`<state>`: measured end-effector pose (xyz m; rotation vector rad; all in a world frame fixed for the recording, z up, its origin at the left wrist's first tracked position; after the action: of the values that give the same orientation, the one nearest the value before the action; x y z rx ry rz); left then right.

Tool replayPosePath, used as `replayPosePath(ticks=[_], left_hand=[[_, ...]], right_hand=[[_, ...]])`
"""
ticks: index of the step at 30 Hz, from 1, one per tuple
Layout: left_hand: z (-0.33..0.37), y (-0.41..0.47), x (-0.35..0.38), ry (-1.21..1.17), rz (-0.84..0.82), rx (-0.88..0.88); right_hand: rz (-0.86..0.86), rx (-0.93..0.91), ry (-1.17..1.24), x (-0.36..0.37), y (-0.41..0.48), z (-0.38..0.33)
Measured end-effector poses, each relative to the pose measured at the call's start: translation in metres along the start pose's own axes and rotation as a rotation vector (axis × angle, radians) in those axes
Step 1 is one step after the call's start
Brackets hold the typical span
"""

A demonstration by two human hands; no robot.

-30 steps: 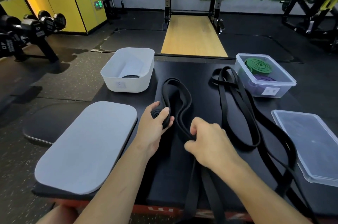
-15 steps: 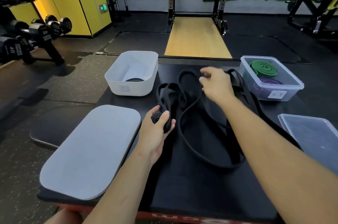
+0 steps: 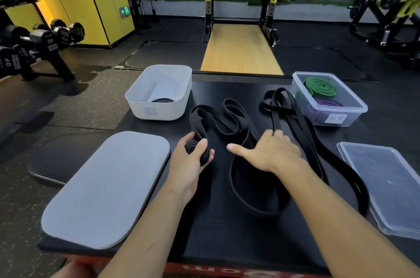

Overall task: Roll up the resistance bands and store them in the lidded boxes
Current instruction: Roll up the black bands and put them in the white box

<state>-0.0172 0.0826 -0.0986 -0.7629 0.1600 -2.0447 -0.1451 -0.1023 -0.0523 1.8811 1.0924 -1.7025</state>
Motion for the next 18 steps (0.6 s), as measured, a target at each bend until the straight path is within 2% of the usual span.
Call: replayPosePath(ticks=[3, 6, 10, 13, 15, 18], left_hand=[[0.000, -0.001, -0.001, -0.009, 0.000, -0.008], [0.000, -0.001, -0.002, -0.006, 0.000, -0.014], [-0.001, 0.001, -0.002, -0.017, 0.002, -0.023], [-0.003, 0.001, -0.003, -0.018, -0.005, -0.034], [-0.004, 0.003, -0.004, -0.013, -0.010, -0.037], [-0.004, 0.004, -0.003, 0.007, -0.013, -0.043]], right_hand=[[-0.069, 0.026, 0.004, 0.005, 0.006, -0.008], [-0.025, -0.027, 0.007, -0.005, 0.016, -0.015], [-0.051, -0.001, 0.194, -0.006, 0.029, -0.007], [-0.054, -0.031, 0.247, -0.018, 0.040, -0.003], [0.097, -0.054, 0.209, -0.048, 0.054, -0.002], [0.467, -0.091, 0.220, -0.105, 0.066, -0.002]])
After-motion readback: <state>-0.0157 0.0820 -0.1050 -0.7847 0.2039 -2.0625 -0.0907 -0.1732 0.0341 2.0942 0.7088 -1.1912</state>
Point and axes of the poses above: each hand's wrist, its own y-axis towards the middle knuckle, its own x-axis out of the palm, z = x × y, the point moved 10 cm from there along y, towards the middle knuckle, and after that the axes turned 14 degrees about -x, right-handed, at the moved point
